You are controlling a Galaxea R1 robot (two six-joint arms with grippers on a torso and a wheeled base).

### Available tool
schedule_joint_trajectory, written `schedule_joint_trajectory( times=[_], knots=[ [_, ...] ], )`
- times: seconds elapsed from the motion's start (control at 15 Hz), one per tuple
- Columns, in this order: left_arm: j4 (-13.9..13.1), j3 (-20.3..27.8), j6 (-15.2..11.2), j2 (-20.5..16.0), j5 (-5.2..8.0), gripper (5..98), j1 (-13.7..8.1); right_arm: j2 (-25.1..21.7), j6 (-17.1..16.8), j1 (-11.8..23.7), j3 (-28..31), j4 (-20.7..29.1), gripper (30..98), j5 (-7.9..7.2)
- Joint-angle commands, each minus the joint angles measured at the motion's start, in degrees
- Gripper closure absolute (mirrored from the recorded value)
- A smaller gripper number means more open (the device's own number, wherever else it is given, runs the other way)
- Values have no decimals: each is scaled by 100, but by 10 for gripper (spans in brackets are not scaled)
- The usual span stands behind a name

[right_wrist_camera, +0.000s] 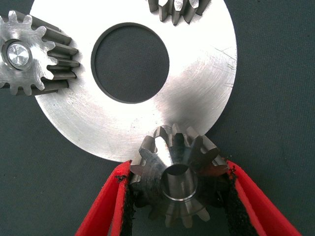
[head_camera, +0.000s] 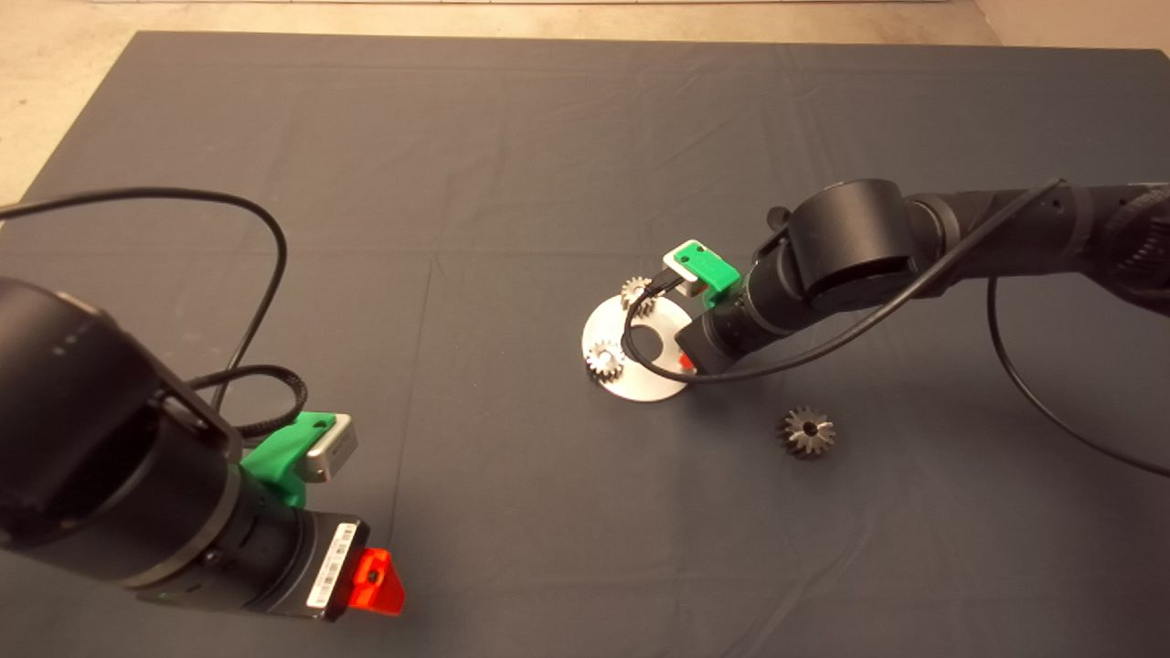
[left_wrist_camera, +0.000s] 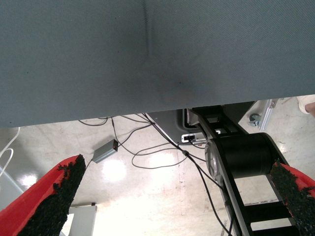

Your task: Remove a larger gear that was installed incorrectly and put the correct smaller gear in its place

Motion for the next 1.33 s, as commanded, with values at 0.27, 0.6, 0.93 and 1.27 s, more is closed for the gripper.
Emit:
schedule_joint_trajectory(
  times=[0.27, 0.6, 0.93, 1.27],
  knots=[
    [-49, 82, -46, -10, 26, 61, -42, 42, 2, 58, 23, -187, 890, 34],
    [-49, 82, -46, -10, 26, 61, -34, 42, 4, 51, 14, -187, 890, 35],
    [-41, 82, -46, -10, 26, 61, -34, 42, 21, -63, -30, -309, 889, 44],
    [-46, 82, -46, -10, 26, 61, -42, 60, 30, -63, -170, -346, 890, 61]
  ],
)
